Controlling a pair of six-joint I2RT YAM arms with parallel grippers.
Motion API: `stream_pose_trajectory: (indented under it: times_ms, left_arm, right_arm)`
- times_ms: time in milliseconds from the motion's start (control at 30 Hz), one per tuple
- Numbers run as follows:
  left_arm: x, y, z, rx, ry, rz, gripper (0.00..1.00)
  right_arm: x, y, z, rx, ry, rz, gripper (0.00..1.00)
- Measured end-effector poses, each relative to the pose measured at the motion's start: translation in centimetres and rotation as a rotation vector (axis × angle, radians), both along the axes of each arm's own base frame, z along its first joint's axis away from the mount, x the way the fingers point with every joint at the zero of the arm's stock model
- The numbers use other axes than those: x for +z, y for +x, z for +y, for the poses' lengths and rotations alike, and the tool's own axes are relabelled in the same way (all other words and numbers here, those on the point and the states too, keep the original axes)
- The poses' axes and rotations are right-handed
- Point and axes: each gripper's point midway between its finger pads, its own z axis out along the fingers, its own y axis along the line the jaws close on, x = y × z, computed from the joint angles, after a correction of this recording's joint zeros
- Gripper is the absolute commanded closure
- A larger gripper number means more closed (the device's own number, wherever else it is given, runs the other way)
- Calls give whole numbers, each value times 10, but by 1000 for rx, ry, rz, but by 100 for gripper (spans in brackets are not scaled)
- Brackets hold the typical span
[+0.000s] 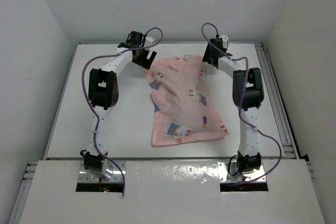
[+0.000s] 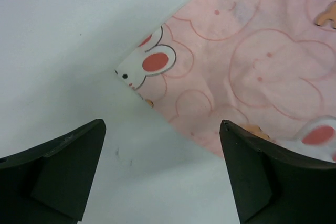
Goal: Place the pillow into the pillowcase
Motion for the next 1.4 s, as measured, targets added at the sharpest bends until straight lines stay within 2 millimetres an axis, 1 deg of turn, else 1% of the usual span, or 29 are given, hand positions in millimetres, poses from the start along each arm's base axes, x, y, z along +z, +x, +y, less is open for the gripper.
stream_pose_trajectory:
  times_ms: [33, 100, 133, 167, 200, 267, 300, 333, 367, 400, 433, 500, 533, 567, 600, 633, 667, 700, 733, 867, 967, 1033, 1100, 1133, 1200, 1267, 1333, 1400]
  left_arm:
    - [9, -1, -1, -6, -8, -3, 11]
    - [30, -12, -5, -27, -30, 6, 11]
    - [35, -15, -6, -35, -37, 10, 11]
    - [52, -25, -9, -59, -58, 16, 11]
    - [64, -34, -13, -83, -77, 23, 11]
    - [82, -56, -20, -127, -117, 45, 11]
    - [88, -68, -24, -150, -134, 62, 11]
    - [90, -80, -28, -168, -146, 83, 11]
    - [88, -93, -32, -186, -154, 112, 11]
    - [82, -105, -37, -200, -158, 145, 11]
    - [74, -114, -40, -208, -156, 176, 11]
    - [51, -131, -41, -206, -139, 247, 11]
    - [39, -139, -41, -202, -127, 282, 11]
    - [29, -147, -40, -198, -116, 311, 11]
    - [21, -153, -38, -193, -105, 337, 11]
    - [16, -158, -36, -186, -98, 355, 11]
    - [12, -161, -34, -179, -91, 367, 11]
    - [10, -162, -32, -171, -84, 371, 11]
    - [8, -162, -31, -163, -77, 373, 11]
    - [1, -160, -22, -130, -33, 362, 11]
    - [-9, -165, -14, -113, 3, 375, 11]
    - [-16, -173, -8, -104, 26, 399, 11]
    - [-19, -178, -4, -97, 43, 413, 11]
    - [-19, -179, -2, -93, 49, 414, 10]
    - [-12, -178, 4, -80, 59, 396, 10]
    - [3, -175, 11, -58, 61, 356, 8]
    - [25, -169, 23, -12, 53, 292, 6]
    - [52, -157, 45, 68, 46, 202, 5]
  right_arm:
    - [12, -20, -6, 17, -4, 18, 24]
    - [44, -57, -17, 47, -10, 19, 16]
    - [60, -74, -20, 59, -9, 10, 16]
    - [76, -94, -21, 70, -3, -4, 15]
    - [90, -114, -21, 81, 8, -19, 15]
    - [106, -149, -19, 101, 49, -40, 15]
    - [105, -167, -15, 121, 82, -38, 16]
    - [98, -184, -10, 138, 113, -25, 16]
    - [86, -202, -2, 161, 145, 6, 17]
    - [68, -220, 3, 172, 169, 55, 17]
    - [50, -236, 10, 187, 189, 101, 16]
    - [13, -276, 28, 223, 211, 223, 17]
    - [-1, -293, 36, 237, 220, 269, 19]
    - [-12, -308, 44, 245, 230, 302, 26]
    - [-18, -319, 49, 247, 243, 313, 29]
    - [-20, -327, 51, 243, 258, 315, 33]
    - [-19, -332, 53, 235, 275, 303, 41]
    - [-18, -337, 54, 228, 289, 294, 44]
    - [-17, -342, 55, 221, 304, 288, 45]
    - [-18, -361, 61, 203, 346, 271, 41]
    - [-18, -368, 58, 179, 355, 255, 39]
    - [-15, -367, 50, 146, 361, 244, 31]
    - [-11, -362, 38, 105, 359, 237, 17]
    - [-8, -359, 31, 85, 352, 236, 2]
    - [1, -352, 14, 46, 321, 249, 1]
    - [19, -341, -8, 0, 280, 250, 1]
    - [42, -328, -35, -59, 239, 240, 1]
    - [71, -317, -70, -148, 197, 215, 1]
